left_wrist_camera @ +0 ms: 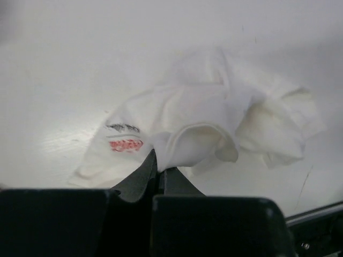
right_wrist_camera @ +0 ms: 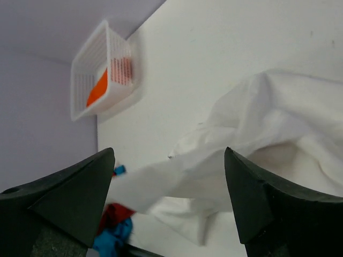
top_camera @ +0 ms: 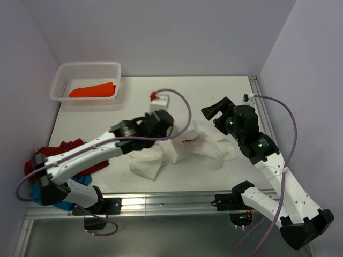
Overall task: Roll the t-shirts
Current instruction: Flatten the tshirt
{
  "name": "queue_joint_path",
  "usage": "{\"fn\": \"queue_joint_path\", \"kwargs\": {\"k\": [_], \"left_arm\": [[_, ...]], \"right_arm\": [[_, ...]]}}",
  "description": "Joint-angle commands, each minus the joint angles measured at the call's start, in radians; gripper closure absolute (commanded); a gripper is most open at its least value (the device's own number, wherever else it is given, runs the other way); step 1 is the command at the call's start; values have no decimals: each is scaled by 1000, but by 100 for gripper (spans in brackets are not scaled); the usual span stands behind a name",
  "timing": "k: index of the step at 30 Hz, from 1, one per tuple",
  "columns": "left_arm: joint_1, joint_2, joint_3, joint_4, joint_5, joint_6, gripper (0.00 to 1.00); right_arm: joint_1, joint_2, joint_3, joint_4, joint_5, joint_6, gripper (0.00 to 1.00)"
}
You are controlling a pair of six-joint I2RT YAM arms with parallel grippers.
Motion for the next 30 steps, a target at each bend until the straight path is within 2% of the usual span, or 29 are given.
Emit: {"fn": "queue_joint_path", "kwargs": {"k": [1,4,10,16,22,25,30], "left_arm": [[64,-148,113,-164,-77,64,100],[81,-190,175,-249,-126,73,100],[110,-216,236,-374,-227,32,100],[138,-265,235,-365,-229,50,100],[167,-242,310,-411,-272,73,100],[219,-214,351,-408,-278,110,100],[385,-181,388,-397,-238,183,100]], "right_arm": [[-4,-5,-93,160,-153,-277,10],[-4,3,-175,176,-199,-323,11],[-4,6,-281,159,-155,-315,12],[-2,-46,-352,187,-159,-329,13],[-4,-94,-429,161,-134,-323,14],[-2,-147,-459,148,-117,-297,14],[-4,-241,-484,139,-98,-335,14]]}}
